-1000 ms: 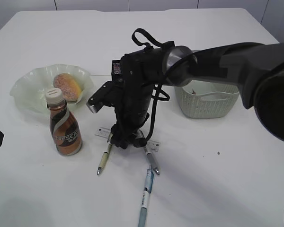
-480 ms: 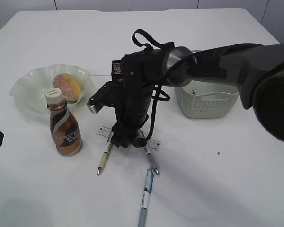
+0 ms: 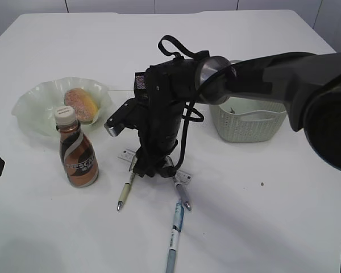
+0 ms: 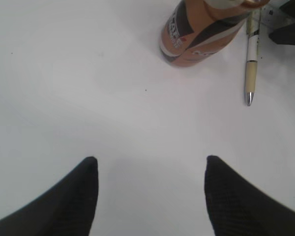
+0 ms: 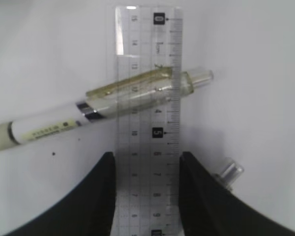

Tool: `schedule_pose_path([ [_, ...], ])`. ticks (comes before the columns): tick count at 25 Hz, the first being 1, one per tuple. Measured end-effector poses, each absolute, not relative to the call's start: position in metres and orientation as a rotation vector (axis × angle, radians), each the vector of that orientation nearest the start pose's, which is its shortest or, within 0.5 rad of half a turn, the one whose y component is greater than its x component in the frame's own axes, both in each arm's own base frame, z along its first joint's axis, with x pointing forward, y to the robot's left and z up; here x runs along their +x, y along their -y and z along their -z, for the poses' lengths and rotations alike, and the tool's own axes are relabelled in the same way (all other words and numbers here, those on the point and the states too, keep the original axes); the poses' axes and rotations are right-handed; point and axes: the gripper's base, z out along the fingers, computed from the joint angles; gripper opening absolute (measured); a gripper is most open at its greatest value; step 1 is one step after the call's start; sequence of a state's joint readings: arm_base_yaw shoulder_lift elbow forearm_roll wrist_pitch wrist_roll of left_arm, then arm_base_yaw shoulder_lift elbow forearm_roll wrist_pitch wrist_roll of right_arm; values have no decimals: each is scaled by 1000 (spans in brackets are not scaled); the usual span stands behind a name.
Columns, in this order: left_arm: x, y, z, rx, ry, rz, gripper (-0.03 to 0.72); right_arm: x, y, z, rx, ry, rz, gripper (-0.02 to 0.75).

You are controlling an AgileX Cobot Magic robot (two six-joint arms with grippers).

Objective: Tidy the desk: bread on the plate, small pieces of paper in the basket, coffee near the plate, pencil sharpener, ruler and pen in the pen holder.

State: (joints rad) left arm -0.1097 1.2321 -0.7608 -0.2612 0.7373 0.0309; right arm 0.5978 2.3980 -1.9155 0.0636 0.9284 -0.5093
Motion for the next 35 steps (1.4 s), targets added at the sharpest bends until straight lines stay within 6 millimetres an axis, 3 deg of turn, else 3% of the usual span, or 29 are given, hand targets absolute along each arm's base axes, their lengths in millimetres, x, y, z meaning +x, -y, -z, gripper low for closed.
schedule_pose_path([
  [6,220,40,-249,-18,-2686,320,496,401,-282,-129,-1447,-2573,-148,281],
  [16,219,40,-248,-15,-2704,322,496,396,-271,-184,-1385,-2562,-177,281],
  [25,217,41,-247,-22,-2726,343,496,387,-212,-212,-1150,-2711,-182,281],
  [31,217,43,-248,-43,-2725,374,496,363,-180,-241,-981,-2593,-222,281],
  [35,217,43,-248,-46,-2726,379,496,355,-157,-244,-870,-2538,-218,281],
])
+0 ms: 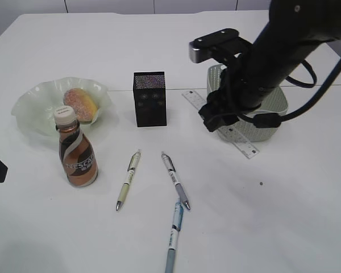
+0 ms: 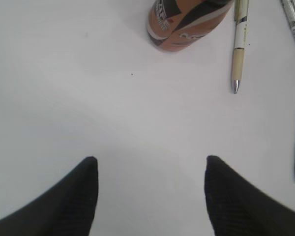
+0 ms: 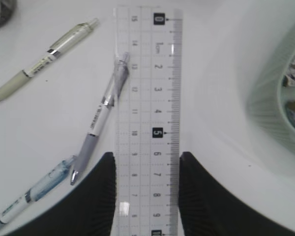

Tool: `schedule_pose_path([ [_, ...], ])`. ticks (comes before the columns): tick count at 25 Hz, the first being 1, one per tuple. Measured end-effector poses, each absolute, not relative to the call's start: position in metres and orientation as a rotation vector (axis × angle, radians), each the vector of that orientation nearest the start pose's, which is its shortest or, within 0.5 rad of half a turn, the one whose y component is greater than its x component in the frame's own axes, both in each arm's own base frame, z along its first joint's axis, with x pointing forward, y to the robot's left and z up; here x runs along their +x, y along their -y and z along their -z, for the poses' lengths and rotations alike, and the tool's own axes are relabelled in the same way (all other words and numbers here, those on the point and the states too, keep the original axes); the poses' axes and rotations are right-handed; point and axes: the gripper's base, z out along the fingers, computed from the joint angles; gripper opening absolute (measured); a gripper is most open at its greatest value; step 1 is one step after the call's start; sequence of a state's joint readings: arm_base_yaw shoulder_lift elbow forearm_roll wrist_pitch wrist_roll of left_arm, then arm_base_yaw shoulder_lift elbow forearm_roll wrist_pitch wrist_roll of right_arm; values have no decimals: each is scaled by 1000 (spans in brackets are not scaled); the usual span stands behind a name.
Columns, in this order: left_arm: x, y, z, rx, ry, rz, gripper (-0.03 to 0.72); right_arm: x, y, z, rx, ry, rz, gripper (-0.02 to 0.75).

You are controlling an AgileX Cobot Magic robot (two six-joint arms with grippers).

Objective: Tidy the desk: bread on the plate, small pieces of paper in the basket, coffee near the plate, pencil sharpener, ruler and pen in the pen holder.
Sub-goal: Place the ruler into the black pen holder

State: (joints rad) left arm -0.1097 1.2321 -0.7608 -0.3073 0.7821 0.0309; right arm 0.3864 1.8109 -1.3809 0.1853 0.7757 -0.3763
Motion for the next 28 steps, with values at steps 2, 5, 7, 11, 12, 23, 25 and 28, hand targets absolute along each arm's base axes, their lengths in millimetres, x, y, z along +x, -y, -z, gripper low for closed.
schedule_pose_path([
  [2,216,43,-248,-45,-2730,380,496,357,-142,-239,-801,-2544,-216,281],
  [5,215,44,-247,-43,-2747,385,496,366,-125,-238,-720,-2517,-248,281],
  [7,214,44,-247,-40,-2761,387,496,373,-118,-242,-687,-2448,-280,281],
  [11,211,44,-246,-35,-2790,392,496,386,-121,-254,-666,-2245,-337,281],
  [12,210,44,-245,-33,-2799,393,496,389,-123,-255,-647,-2203,-358,281],
  [23,208,46,-245,-40,-2828,420,496,428,-144,-221,-593,-1924,-524,281],
  [25,207,46,-245,-40,-2831,423,496,434,-149,-221,-619,-1890,-555,281],
  [28,207,46,-245,-43,-2831,428,496,446,-156,-226,-659,-1820,-607,281],
])
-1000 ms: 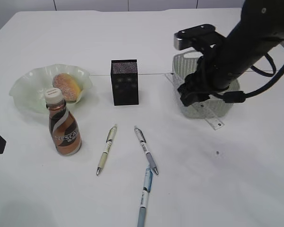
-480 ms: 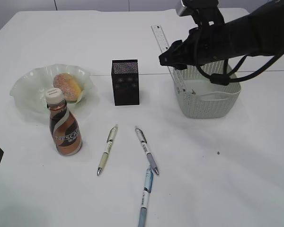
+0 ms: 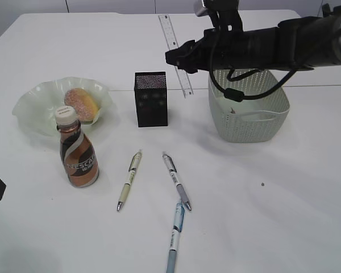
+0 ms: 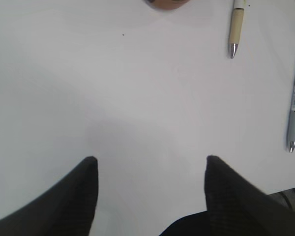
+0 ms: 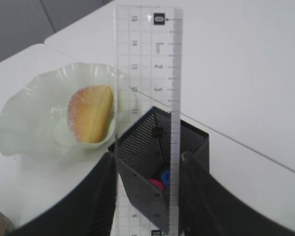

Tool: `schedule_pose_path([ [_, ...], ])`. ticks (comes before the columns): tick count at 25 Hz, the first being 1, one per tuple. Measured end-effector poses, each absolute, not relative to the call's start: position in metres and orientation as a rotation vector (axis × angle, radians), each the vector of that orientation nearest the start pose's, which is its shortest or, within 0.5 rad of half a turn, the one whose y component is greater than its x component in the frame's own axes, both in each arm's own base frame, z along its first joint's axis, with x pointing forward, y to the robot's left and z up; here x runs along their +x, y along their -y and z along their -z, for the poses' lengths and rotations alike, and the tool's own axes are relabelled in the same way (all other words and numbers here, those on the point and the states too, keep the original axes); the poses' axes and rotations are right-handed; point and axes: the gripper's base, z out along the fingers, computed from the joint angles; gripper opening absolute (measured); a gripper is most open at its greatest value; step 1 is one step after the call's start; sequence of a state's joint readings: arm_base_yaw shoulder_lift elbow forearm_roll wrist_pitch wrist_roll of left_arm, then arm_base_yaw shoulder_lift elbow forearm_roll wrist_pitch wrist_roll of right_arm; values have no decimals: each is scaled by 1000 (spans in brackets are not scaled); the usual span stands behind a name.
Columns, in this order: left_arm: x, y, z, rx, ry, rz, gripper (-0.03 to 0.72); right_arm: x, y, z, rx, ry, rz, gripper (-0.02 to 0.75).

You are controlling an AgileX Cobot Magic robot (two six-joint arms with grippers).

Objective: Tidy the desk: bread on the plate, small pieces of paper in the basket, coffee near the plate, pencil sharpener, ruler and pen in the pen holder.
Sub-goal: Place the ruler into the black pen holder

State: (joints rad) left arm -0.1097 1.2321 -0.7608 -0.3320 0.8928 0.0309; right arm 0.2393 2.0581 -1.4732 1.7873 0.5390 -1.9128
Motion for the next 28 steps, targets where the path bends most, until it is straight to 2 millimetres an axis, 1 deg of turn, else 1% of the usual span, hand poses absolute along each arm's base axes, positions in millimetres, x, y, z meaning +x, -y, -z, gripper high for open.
schedule_pose_path([
  [3,207,46,-245,-43,-2831,428,496,463,-162,-232,-678,-1754,-622,281],
  [6,207,46,-245,-43,-2833,428,496,478,-166,-234,-687,-1710,-623,281],
  [10,207,46,-245,-43,-2833,428,496,492,-174,-231,-716,-1650,-664,281],
  [12,207,46,-245,-43,-2833,428,496,498,-177,-226,-731,-1630,-687,281],
  [21,207,46,-245,-43,-2833,428,496,516,-185,-207,-783,-1567,-721,281],
  [28,207,46,-245,-41,-2833,426,496,528,-186,-204,-791,-1527,-710,281],
])
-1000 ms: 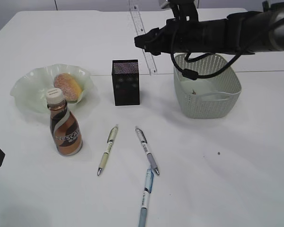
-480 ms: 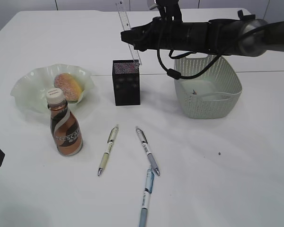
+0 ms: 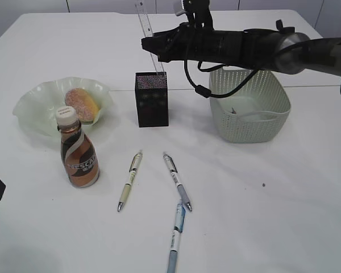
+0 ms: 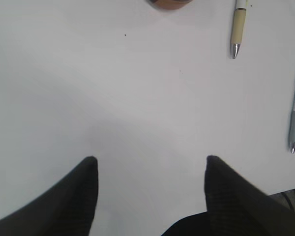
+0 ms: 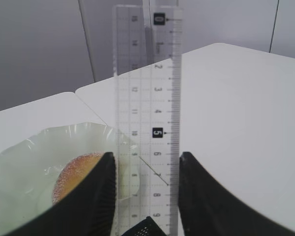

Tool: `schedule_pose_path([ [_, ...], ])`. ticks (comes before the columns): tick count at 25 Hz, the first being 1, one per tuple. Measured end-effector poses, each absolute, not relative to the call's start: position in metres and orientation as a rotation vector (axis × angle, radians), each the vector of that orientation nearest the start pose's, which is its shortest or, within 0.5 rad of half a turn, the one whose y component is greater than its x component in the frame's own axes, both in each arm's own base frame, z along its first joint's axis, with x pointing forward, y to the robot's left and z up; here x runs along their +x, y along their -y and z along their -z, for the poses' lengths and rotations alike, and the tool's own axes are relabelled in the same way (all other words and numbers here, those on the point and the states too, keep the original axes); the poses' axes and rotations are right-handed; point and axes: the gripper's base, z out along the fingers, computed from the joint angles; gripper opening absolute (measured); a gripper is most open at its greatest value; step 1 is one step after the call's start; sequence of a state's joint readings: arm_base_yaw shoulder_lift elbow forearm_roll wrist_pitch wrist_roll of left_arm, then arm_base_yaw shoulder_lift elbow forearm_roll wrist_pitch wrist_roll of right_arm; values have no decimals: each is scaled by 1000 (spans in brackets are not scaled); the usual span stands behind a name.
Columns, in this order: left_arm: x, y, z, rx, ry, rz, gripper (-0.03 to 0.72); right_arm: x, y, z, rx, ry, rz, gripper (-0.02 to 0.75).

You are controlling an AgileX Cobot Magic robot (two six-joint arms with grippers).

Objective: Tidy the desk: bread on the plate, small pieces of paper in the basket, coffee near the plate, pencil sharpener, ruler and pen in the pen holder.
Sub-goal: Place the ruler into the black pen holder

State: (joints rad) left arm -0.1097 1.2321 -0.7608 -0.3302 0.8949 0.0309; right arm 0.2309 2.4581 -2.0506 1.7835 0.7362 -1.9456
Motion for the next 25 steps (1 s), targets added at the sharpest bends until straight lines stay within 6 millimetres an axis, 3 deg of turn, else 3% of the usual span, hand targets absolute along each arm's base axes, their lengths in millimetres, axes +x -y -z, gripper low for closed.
schedule_pose_path([
  [25,207,45,-245,-34,-2835,414,496,535,-186,-177,-792,-1555,-723,280],
])
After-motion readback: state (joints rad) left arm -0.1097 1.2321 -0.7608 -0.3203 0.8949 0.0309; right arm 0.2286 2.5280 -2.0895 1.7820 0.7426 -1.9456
